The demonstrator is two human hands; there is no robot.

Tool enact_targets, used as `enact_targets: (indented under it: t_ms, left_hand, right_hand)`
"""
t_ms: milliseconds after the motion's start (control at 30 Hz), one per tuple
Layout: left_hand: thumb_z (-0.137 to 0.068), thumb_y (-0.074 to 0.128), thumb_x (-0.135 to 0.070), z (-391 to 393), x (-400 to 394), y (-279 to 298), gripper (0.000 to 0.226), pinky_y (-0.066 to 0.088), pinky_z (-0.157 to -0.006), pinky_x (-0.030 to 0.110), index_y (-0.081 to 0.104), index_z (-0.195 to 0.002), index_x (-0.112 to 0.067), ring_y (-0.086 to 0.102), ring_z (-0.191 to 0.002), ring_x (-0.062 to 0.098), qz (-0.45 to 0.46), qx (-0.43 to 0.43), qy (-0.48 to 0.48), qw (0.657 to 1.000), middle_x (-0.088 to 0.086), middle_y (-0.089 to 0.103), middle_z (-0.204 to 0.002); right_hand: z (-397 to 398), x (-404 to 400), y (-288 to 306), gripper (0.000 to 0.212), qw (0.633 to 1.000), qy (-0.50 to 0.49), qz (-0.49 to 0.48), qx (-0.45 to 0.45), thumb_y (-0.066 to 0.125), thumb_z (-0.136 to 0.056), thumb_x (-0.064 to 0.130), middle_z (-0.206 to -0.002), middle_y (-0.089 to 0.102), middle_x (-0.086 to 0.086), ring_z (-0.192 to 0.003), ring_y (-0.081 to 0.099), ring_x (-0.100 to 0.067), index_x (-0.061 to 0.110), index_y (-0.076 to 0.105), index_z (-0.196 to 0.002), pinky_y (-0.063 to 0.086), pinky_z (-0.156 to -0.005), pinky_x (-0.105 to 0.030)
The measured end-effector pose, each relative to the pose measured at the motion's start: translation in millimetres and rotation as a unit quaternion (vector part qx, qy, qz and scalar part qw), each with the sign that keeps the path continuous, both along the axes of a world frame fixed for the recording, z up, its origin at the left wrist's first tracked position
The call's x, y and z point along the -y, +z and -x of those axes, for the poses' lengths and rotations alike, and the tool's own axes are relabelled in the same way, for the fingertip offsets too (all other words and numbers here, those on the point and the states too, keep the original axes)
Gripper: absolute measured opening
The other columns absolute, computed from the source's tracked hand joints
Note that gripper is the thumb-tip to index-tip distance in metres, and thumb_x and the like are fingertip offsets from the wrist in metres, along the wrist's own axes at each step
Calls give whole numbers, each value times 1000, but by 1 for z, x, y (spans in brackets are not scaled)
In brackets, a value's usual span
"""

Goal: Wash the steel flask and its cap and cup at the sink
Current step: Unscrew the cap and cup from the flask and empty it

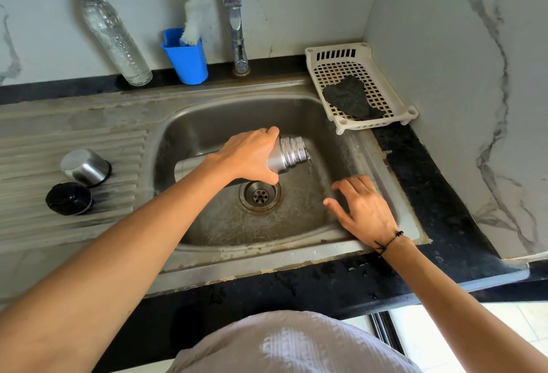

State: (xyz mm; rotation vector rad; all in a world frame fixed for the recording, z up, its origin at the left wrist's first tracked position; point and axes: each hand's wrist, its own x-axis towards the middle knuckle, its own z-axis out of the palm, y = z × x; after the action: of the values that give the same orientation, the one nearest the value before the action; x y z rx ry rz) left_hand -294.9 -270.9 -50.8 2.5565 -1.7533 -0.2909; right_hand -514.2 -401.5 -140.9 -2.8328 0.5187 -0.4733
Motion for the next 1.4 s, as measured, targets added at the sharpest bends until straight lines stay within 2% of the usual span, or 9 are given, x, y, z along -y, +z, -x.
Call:
enact_targets:
  t_ms: [267, 700, 967, 1400]
  left_hand:
    - [-64, 76, -37, 1, -2, -1, 57, 46, -56, 32, 42, -102, -11, 52, -70, 17, -8, -1, 5, 1000, 2, 49, -85]
    - [-65, 77, -37, 0, -4, 1, 58, 50, -60, 33, 43, -104, -11, 52, -72, 17, -14, -5, 5, 1000, 2, 50, -87]
    - [-65, 77, -37, 2, -5, 2, 56, 42, -54, 29, 42, -101, -11, 48, -66, 14, -22, -4, 4, 1000, 0, 47, -82]
    - [-66, 77, -36, -1, -7, 0, 54, 41, -52, 28, 41, -98, -12, 47, -65, 14, -29, -9, 13, 999, 0, 47, -81]
  right_hand:
    - [0, 0, -1, 67, 1000, -2, 3, 5, 22, -95, 60, -92, 65, -7, -97, 57, -28, 8, 64, -98, 52, -73, -37]
    - [1, -1, 1, 67, 1000, -2, 0, 3, 21, -94, 60, -92, 65, -7, -97, 57, -28, 8, 64, -98, 52, -74, -36]
    - [0, -1, 2, 68, 1000, -5, -4, -3, 20, -94, 61, -95, 65, -8, -97, 56, -27, 9, 64, -100, 52, -75, -37]
    - [0, 1, -1, 67, 1000, -5, 0, 1, 22, -94, 60, -93, 65, -7, -95, 56, -28, 8, 64, -98, 52, -74, -37]
